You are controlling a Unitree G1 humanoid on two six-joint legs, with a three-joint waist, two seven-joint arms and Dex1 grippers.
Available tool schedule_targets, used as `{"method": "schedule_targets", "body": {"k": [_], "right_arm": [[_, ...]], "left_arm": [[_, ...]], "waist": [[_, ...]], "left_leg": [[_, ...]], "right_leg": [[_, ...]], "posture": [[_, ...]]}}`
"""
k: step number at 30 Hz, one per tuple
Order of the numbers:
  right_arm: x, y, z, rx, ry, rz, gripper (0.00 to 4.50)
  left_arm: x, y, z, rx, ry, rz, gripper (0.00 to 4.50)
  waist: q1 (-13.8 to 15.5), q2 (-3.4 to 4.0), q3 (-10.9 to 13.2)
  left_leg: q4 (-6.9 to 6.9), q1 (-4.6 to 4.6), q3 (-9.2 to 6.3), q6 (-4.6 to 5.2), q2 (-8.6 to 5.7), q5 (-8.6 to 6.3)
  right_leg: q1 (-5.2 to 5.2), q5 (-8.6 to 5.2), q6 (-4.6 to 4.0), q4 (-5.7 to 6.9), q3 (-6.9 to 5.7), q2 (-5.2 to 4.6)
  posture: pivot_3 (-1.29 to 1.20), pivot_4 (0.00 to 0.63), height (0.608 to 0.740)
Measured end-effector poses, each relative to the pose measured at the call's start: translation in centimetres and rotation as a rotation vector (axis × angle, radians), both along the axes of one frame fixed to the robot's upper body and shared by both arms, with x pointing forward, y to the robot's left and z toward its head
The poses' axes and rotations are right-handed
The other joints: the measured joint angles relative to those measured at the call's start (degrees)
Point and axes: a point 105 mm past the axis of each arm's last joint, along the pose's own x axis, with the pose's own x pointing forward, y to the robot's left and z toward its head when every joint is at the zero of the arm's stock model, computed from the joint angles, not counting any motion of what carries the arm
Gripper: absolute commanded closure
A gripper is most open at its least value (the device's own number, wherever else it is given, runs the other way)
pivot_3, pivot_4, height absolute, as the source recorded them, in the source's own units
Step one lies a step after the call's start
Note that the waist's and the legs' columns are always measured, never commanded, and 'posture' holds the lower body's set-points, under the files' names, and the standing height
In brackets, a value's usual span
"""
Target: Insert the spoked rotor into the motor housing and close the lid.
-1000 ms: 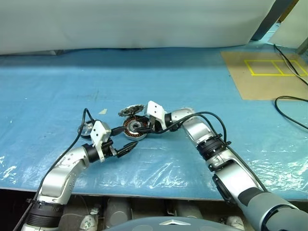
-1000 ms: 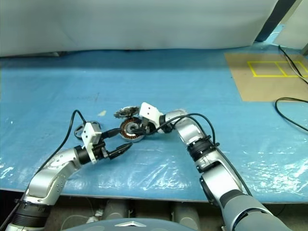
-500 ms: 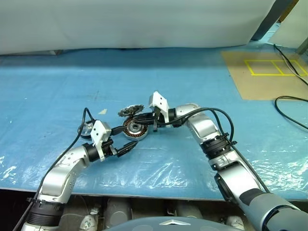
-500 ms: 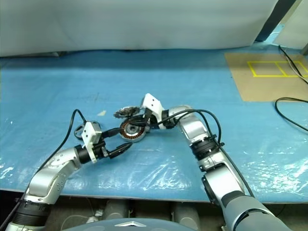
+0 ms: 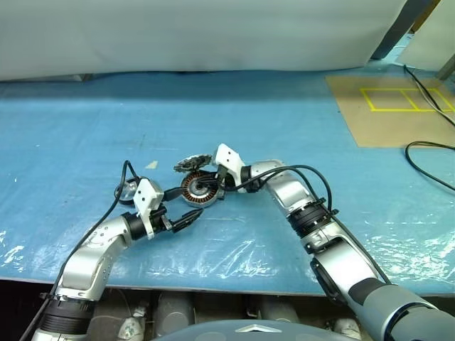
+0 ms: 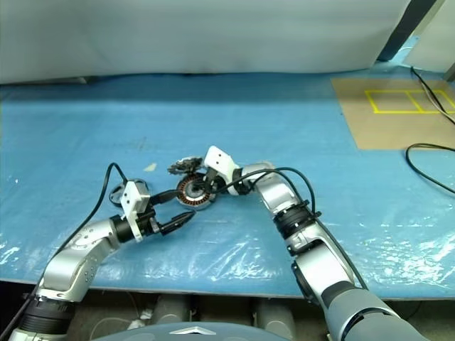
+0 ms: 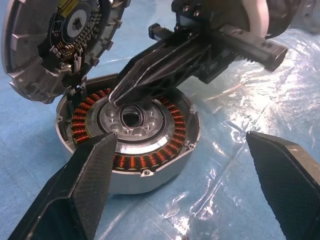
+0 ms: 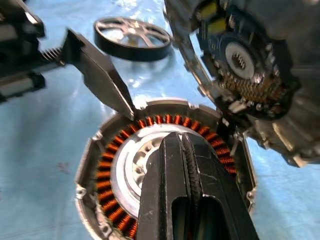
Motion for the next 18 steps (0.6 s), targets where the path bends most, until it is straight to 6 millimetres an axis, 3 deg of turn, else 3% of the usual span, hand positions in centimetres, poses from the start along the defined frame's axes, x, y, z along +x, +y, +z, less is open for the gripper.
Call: {"method": "schedule_targets", "body": {"k": [9, 16, 18], "right_arm": [[-0.1, 0.2, -0.4, -0.044, -0.085, 0.025, 4.49], [-0.4, 0.2, 0.5, 0.079, 0.071, -0.004, 4.49], [-0.7, 0.6, 2.0, 0.172, 0.118, 0.01, 4.49]], "left_arm": [[0.0, -0.1, 0.0, 0.0, 0.001, -0.002, 0.14], [0.0, -0.2, 0.1, 0.0, -0.003, -0.009, 0.14], [0.1, -0.2, 0.1, 0.001, -0.005, -0.01, 0.14]], "waist": [[-0.01, -0.01, -0.01], [0.02, 0.0, 0.0], [0.02, 0.0, 0.0]], "left_leg": [[0.02, 0.15, 0.0, 0.0, 0.0, 0.0], [0.0, 0.02, 0.0, 0.0, 0.0, 0.0], [-0.02, -0.03, 0.0, 0.01, 0.02, 0.0]], "right_leg": [[0.13, 0.0, 0.0, 0.01, 0.02, 0.0], [0.03, 0.0, 0.0, -0.02, 0.01, 0.0], [-0.04, 0.0, 0.0, 0.0, 0.0, 0.01]], "posture": [[0.0, 0.15, 0.74], [0.0, 0.15, 0.74], [0.0, 0.15, 0.74]]}}
